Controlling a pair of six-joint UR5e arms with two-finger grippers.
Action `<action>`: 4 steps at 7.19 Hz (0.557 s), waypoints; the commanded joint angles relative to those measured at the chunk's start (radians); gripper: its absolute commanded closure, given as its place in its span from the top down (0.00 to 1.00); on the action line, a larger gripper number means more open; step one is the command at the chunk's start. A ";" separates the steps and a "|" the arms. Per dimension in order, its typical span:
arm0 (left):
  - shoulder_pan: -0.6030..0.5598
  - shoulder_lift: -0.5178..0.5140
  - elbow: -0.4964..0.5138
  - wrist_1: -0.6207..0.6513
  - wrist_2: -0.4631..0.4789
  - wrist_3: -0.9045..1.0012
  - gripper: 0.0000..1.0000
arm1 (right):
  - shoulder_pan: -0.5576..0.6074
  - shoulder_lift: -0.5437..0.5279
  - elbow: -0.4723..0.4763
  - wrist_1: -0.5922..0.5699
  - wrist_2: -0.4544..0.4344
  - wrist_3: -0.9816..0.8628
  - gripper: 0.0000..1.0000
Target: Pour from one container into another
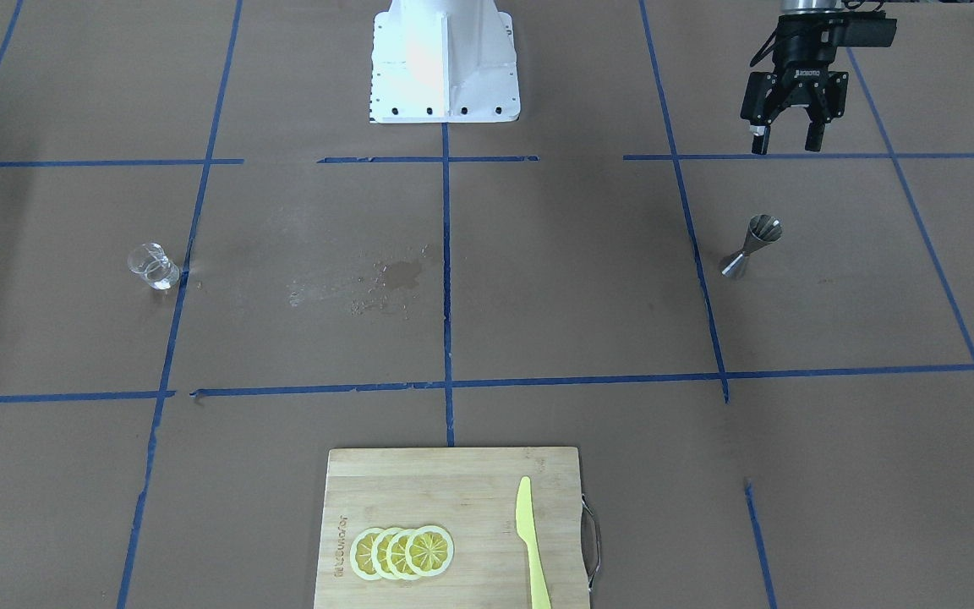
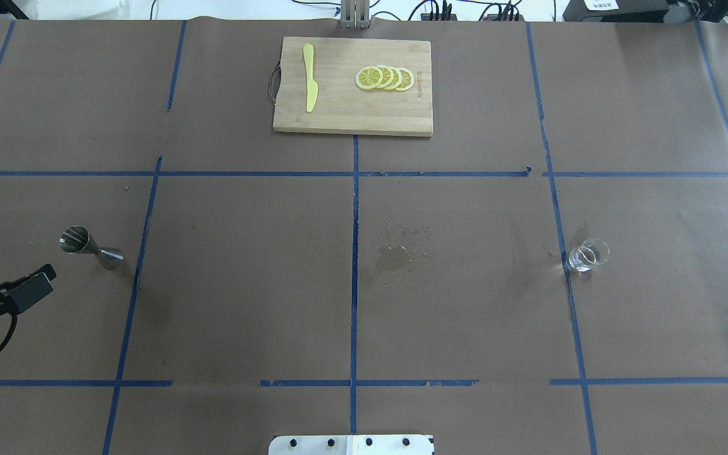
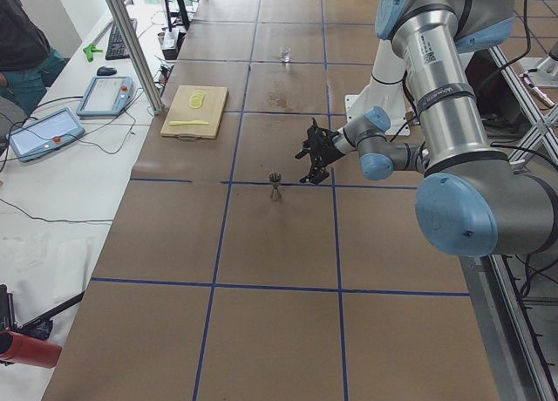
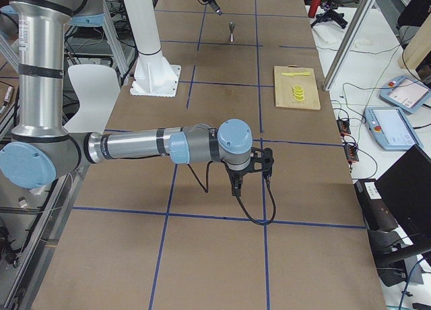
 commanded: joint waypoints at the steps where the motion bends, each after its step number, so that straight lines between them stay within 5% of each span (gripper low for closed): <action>1: 0.054 -0.101 0.087 0.154 0.160 -0.057 1.00 | 0.000 0.001 0.000 0.001 0.005 0.000 1.00; 4: 0.073 -0.278 0.286 0.156 0.269 -0.079 0.99 | 0.000 0.003 0.011 0.002 0.001 0.018 1.00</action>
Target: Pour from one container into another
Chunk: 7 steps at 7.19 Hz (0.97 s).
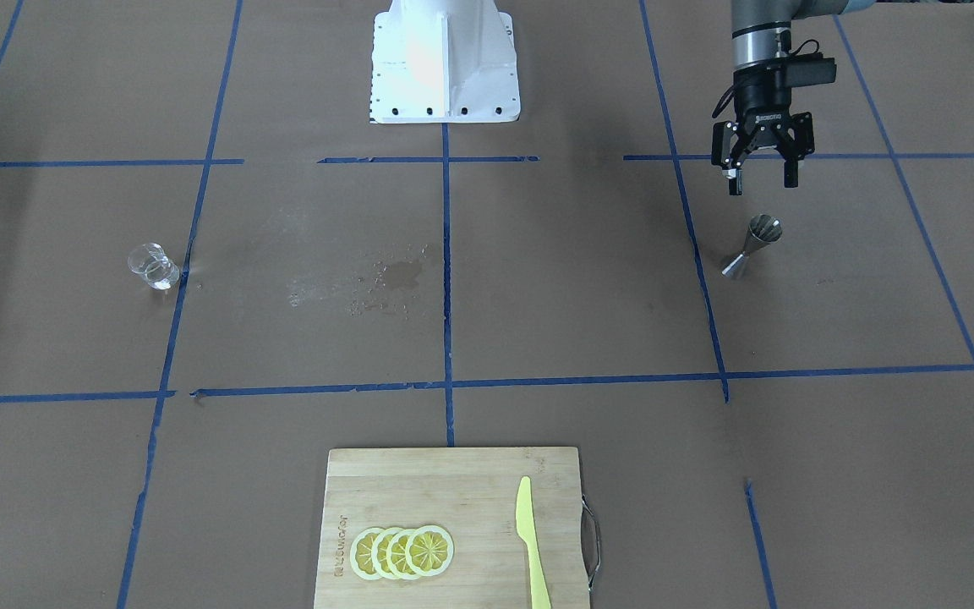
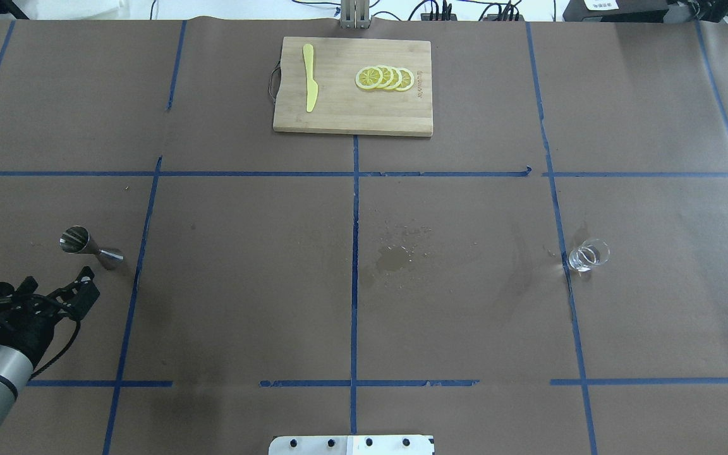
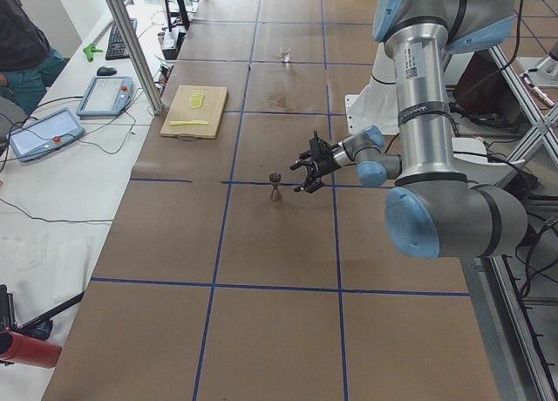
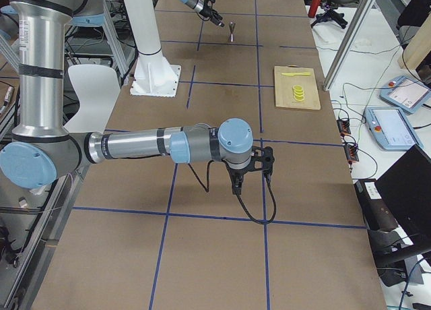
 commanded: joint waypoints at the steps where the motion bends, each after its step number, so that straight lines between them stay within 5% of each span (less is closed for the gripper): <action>1: 0.006 -0.092 0.099 0.003 0.052 -0.012 0.98 | -0.005 0.002 0.029 0.000 -0.009 0.026 1.00; 3: 0.006 -0.120 0.140 0.005 0.054 -0.015 0.98 | -0.082 -0.012 0.167 0.061 -0.103 0.273 1.00; 5: 0.003 -0.120 0.146 0.003 0.054 -0.015 0.98 | -0.266 -0.124 0.216 0.448 -0.244 0.657 1.00; 7: 0.001 -0.120 0.159 0.003 0.083 -0.015 0.98 | -0.475 -0.167 0.285 0.548 -0.450 0.845 1.00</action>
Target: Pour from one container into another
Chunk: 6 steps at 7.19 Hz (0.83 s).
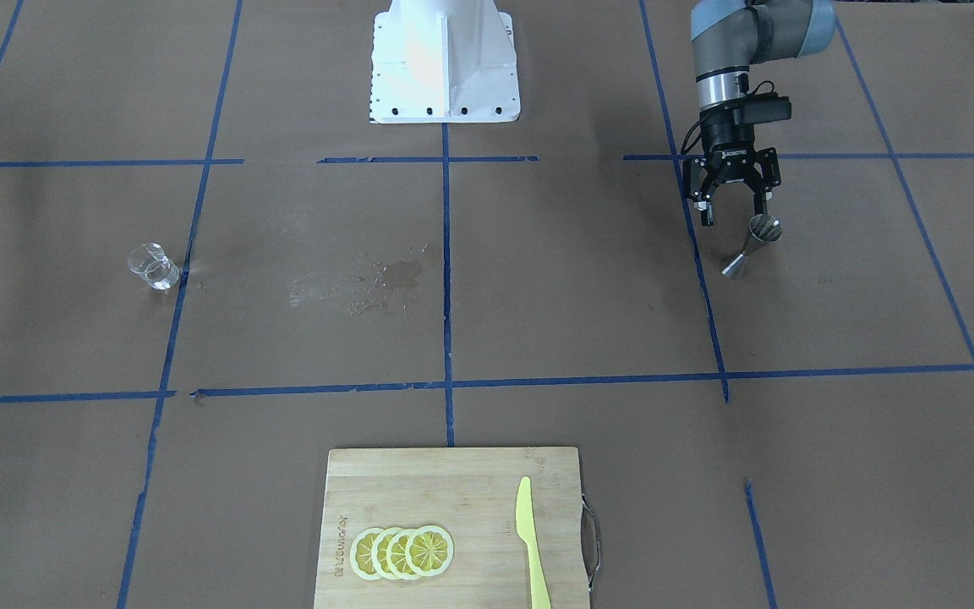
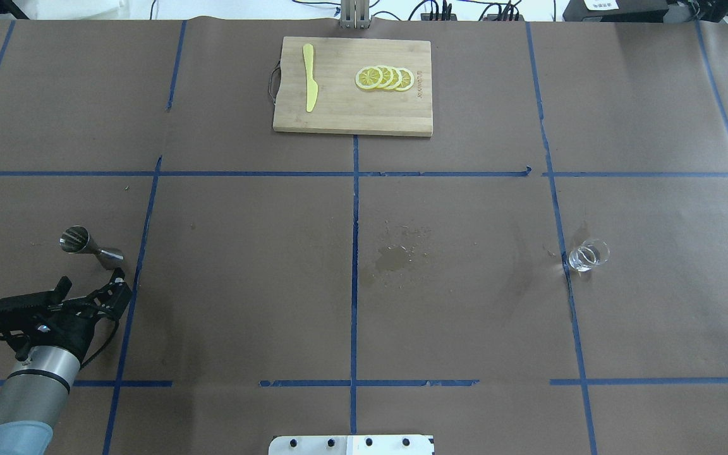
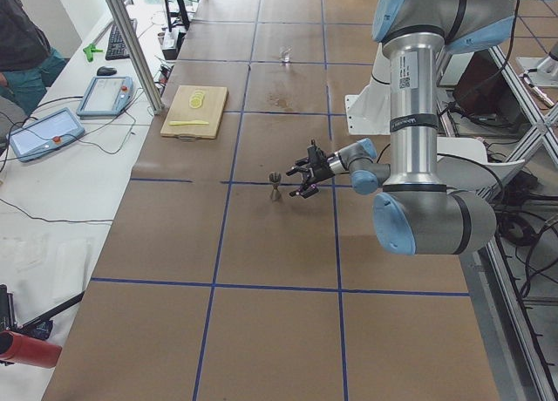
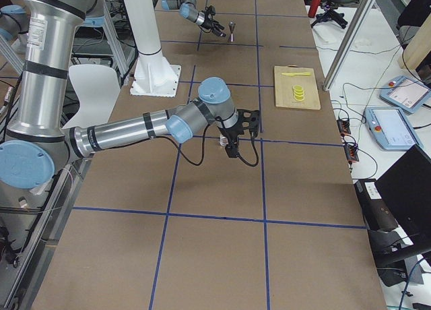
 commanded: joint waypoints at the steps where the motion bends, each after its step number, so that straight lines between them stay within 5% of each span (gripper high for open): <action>1: 0.000 -0.006 0.023 0.000 0.040 0.000 0.98 | -0.141 -0.028 0.042 0.064 -0.138 0.117 1.00; 4: -0.017 -0.032 0.067 0.000 0.095 0.000 0.98 | -0.276 -0.030 0.060 0.063 -0.281 0.197 1.00; 6: -0.046 -0.047 0.087 0.000 0.103 0.005 0.98 | -0.292 -0.028 0.066 0.063 -0.283 0.208 1.00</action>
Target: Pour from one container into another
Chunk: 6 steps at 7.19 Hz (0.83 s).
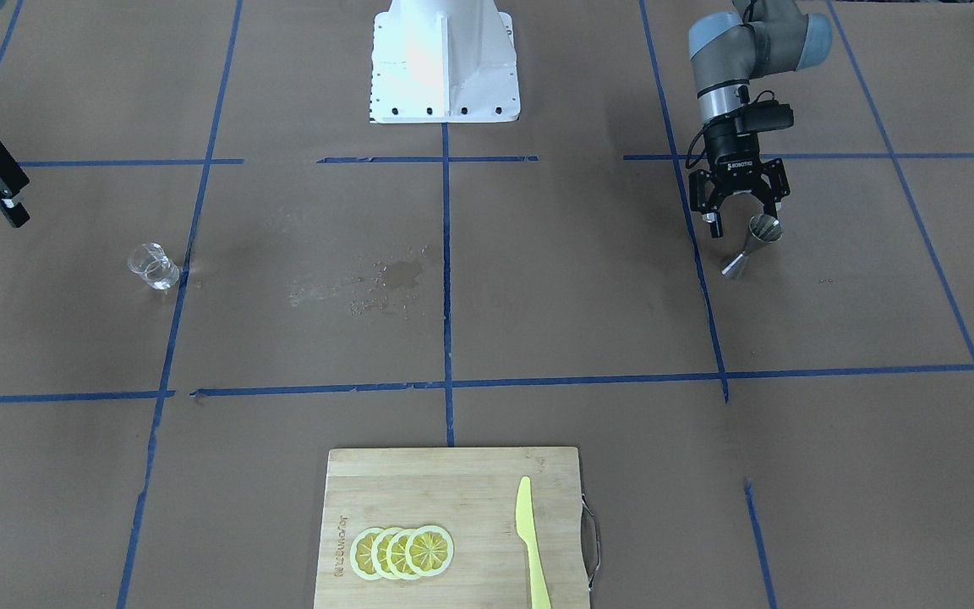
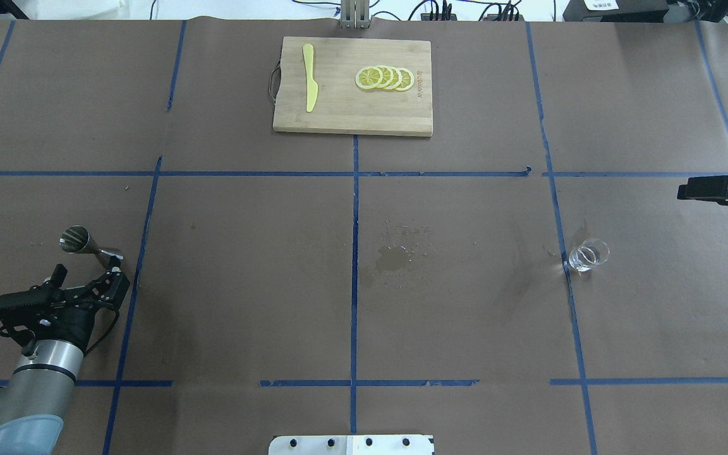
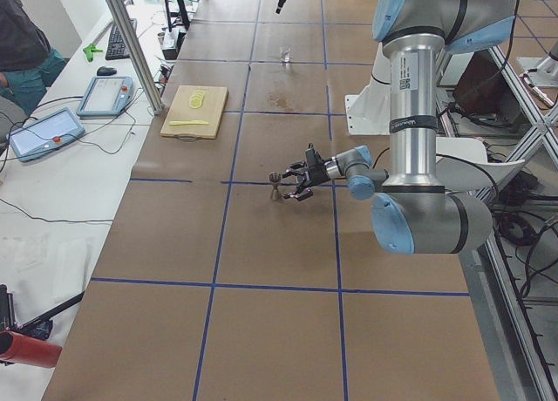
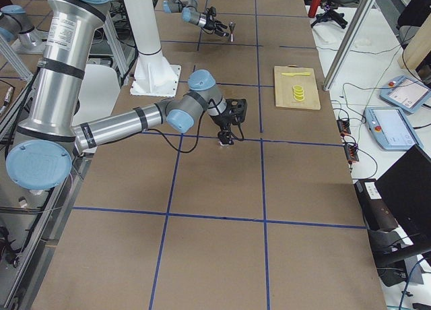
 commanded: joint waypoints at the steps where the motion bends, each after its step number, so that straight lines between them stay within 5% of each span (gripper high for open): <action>1: -0.041 -0.036 0.048 0.000 0.018 0.005 0.98 | -0.015 -0.001 0.004 0.000 -0.007 0.009 1.00; 6: -0.091 -0.112 0.119 0.000 0.053 0.030 0.87 | -0.024 -0.001 0.004 0.000 -0.007 0.009 1.00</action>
